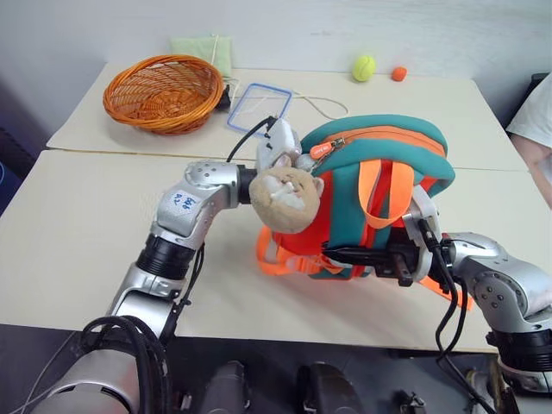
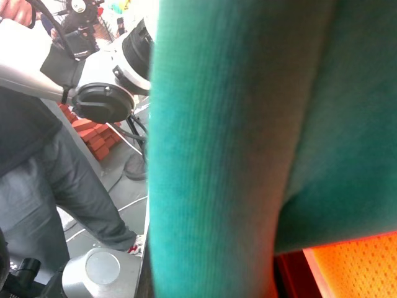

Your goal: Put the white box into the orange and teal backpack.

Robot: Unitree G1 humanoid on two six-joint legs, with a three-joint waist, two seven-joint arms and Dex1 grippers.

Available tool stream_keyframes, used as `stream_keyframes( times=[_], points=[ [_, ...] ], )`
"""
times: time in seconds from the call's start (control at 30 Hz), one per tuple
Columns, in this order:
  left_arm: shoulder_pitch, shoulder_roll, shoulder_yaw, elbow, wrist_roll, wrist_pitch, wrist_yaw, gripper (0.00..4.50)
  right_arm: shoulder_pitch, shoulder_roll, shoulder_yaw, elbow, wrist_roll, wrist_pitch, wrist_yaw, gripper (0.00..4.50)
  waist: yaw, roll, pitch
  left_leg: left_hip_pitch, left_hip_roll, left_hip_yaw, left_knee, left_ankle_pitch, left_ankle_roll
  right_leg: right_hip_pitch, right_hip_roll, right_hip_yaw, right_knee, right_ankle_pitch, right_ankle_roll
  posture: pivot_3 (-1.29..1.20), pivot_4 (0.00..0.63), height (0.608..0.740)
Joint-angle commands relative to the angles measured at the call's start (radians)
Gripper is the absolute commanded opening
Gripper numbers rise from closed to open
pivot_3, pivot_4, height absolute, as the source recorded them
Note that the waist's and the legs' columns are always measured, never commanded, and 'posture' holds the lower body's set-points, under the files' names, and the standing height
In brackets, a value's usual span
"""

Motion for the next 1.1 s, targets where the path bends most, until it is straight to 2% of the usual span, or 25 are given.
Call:
stream_keyframes(
  times=[0.03, 0.2, 0.27, 0.4, 0.5, 0.63, 0.87, 0.97, 1.1],
  points=[
    [0.005, 0.028, 0.050, -0.067, -0.049, 0.059, -0.029, 2.47, -0.009, 0.010, -0.002, -0.052, 0.012, -0.001, -0.017, 0.00, 0.000, 0.000, 0.000, 0.000, 0.000, 0.000, 0.000, 0.000, 0.000, 0.000, 0.000, 0.000, 0.000, 0.000, 0.000, 0.00, 0.150, 0.740],
    [0.153, 0.191, 0.225, -0.204, -0.180, 0.042, -0.165, 4.03, 0.001, 0.024, -0.024, -0.059, 0.017, 0.000, -0.059, 0.00, -0.024, 0.000, 0.000, 0.000, 0.001, -0.001, -0.001, 0.000, -0.001, 0.000, 0.000, 0.000, 0.004, 0.000, 0.000, 0.00, 0.150, 0.740],
    [0.173, 0.228, 0.253, -0.213, -0.196, 0.028, -0.196, 4.46, 0.004, 0.025, -0.027, -0.059, 0.017, -0.002, -0.063, 0.00, -0.021, 0.000, 0.000, -0.001, 0.001, -0.001, 0.000, 0.000, -0.001, 0.000, 0.000, -0.001, 0.003, 0.000, 0.000, 0.00, 0.150, 0.740],
    [0.240, 0.403, 0.323, -0.221, -0.242, 0.061, -0.340, 4.46, -0.012, 0.041, -0.047, -0.023, 0.016, -0.014, -0.085, 0.00, -0.021, 0.000, 0.000, 0.000, -0.001, -0.002, 0.001, 0.000, 0.000, 0.001, -0.001, -0.001, 0.001, 0.000, 0.000, 0.00, 0.150, 0.740],
    [0.289, 0.454, 0.350, -0.270, -0.275, 0.063, -0.364, 4.46, -0.024, 0.035, -0.039, 0.002, 0.001, -0.022, -0.069, 0.00, -0.021, 0.000, 0.000, 0.000, -0.001, -0.002, 0.000, 0.000, 0.000, 0.001, -0.002, 0.000, 0.001, 0.000, 0.000, 0.00, 0.150, 0.740],
    [0.328, 0.379, 0.369, -0.410, -0.346, 0.086, -0.258, 4.46, -0.042, 0.040, -0.021, 0.039, -0.020, -0.034, -0.046, 0.00, -0.013, 0.000, 0.000, -0.002, -0.001, -0.004, 0.001, -0.001, 0.001, 0.002, -0.002, -0.001, 0.001, 0.000, 0.000, 0.00, 0.150, 0.740],
    [0.338, 0.199, 0.312, -0.477, -0.297, 0.034, -0.054, 4.46, -0.049, 0.050, -0.003, 0.061, -0.038, -0.045, -0.022, 0.00, -0.003, 0.000, 0.000, -0.002, -0.002, -0.004, 0.002, -0.001, 0.002, 0.002, -0.002, -0.001, 0.002, 0.000, 0.000, 0.00, 0.150, 0.740],
    [0.328, 0.164, 0.330, -0.476, -0.294, 0.021, 0.009, 3.84, -0.045, 0.058, 0.001, 0.063, -0.045, -0.048, -0.021, 0.00, -0.003, 0.000, 0.000, -0.002, -0.001, -0.004, 0.003, -0.001, 0.002, 0.002, -0.002, -0.001, 0.002, 0.000, 0.000, 0.00, 0.150, 0.740],
    [0.335, 0.168, 0.371, -0.480, -0.340, 0.027, 0.030, 2.61, -0.038, 0.064, 0.003, 0.061, -0.055, -0.049, -0.018, 0.00, -0.003, 0.000, 0.000, -0.002, -0.001, -0.004, 0.002, -0.001, 0.001, 0.002, -0.002, -0.002, 0.002, 0.000, 0.000, 0.00, 0.150, 0.740]
  ],
)
